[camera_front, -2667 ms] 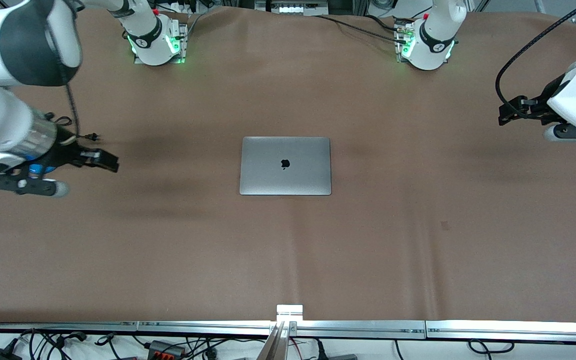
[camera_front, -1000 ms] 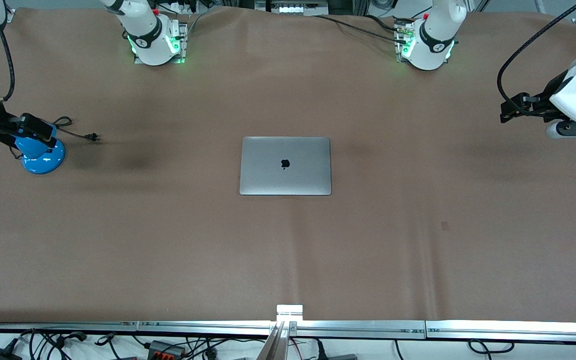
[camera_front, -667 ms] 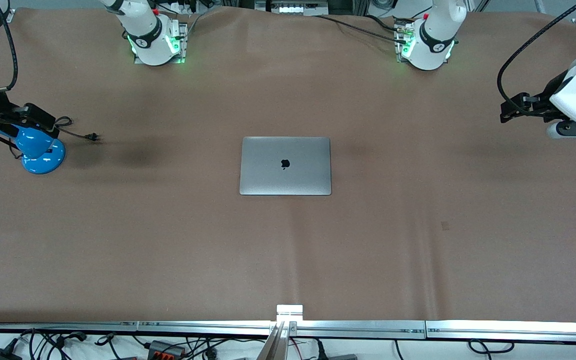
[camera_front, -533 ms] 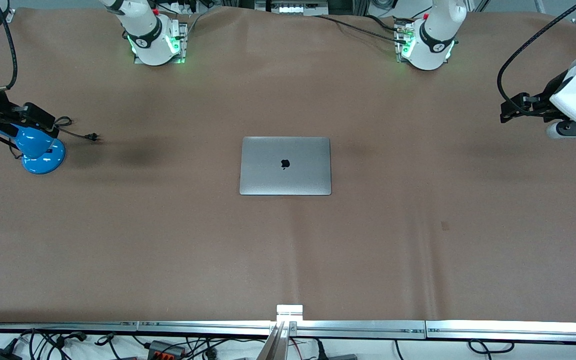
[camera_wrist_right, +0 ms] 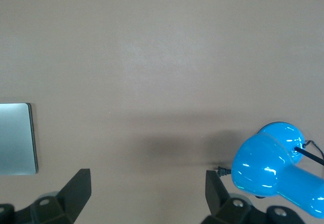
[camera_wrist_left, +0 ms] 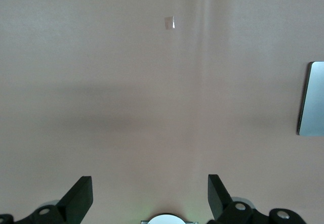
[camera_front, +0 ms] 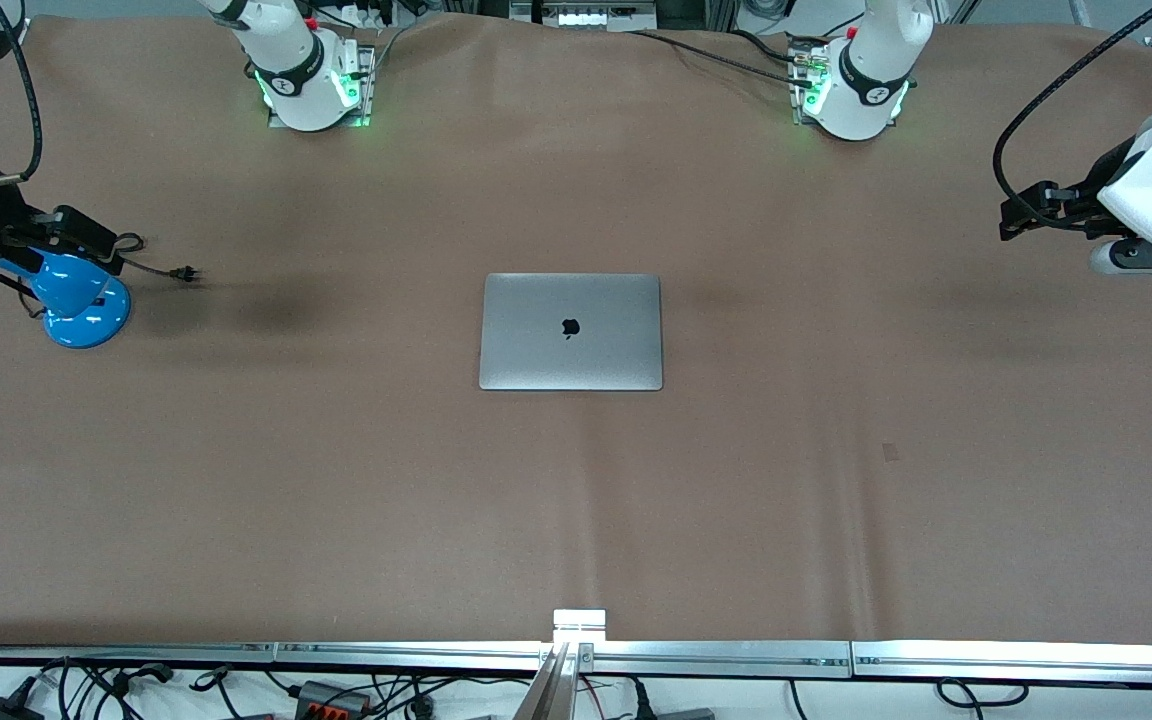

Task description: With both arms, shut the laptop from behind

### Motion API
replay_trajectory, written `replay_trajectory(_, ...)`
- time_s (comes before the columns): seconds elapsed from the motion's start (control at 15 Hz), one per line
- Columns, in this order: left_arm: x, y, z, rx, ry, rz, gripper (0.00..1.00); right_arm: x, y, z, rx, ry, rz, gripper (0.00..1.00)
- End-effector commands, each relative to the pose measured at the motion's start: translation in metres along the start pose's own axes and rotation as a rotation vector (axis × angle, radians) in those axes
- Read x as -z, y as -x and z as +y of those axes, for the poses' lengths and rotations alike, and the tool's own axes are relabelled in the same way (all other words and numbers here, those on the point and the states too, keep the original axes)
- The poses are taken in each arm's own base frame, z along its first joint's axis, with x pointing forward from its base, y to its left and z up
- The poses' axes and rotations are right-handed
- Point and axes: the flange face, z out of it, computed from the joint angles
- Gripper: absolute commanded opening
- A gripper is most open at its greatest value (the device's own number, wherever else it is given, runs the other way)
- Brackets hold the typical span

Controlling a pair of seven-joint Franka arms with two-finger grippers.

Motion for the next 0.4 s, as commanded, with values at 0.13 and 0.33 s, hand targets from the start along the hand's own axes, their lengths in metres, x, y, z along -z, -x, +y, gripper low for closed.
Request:
replay_trajectory(0.13, 0.0077, 0.0062, -0.0001, 0.003, -0.006, -0.013, 1.00, 0.0032, 0.0079, 0.0005, 0.025, 0.016, 0.001, 1.00)
replay_trajectory(0.33, 0.0069, 0.0058, 0.0001, 0.009, -0.004, -0.016, 1.00, 0.0030, 0.0081, -0.0003, 0.025, 0.016, 0.000, 1.00)
